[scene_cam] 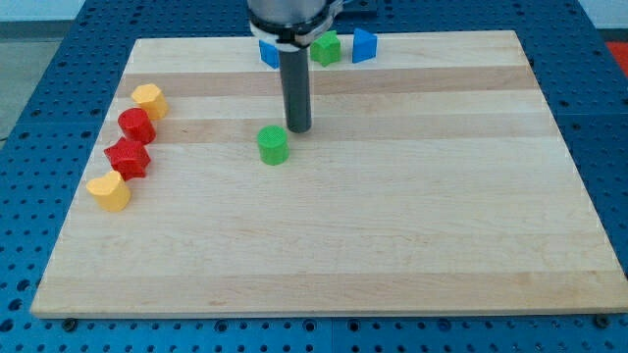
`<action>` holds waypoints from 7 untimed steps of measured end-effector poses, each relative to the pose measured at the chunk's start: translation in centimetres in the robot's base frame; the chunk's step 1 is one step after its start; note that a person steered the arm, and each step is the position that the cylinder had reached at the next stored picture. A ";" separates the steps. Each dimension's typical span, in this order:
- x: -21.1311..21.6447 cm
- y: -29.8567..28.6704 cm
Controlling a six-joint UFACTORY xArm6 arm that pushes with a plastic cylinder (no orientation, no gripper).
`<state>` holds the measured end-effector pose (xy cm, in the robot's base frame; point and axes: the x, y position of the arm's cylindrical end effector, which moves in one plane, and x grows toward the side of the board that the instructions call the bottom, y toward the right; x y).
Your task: Move the green star downwards
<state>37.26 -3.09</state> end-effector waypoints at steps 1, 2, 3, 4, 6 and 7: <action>-0.6 4.3; -2.8 12.3; -9.3 17.1; -16.1 18.2; -18.0 14.1; -17.9 8.6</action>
<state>19.31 5.51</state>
